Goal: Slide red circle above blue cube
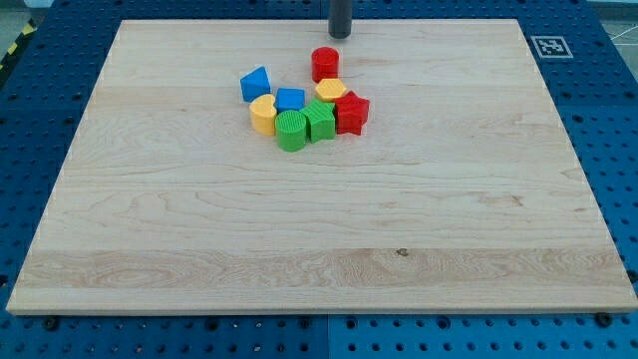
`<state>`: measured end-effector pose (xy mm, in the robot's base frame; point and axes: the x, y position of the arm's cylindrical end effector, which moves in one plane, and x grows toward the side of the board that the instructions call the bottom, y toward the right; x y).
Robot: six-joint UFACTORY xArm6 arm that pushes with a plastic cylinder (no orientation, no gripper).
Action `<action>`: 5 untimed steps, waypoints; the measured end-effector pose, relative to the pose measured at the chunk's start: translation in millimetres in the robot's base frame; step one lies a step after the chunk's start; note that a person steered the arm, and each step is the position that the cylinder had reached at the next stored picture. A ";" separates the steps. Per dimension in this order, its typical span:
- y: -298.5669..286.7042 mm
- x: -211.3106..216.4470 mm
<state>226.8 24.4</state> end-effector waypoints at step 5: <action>-12.9 81.2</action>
<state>308.0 11.4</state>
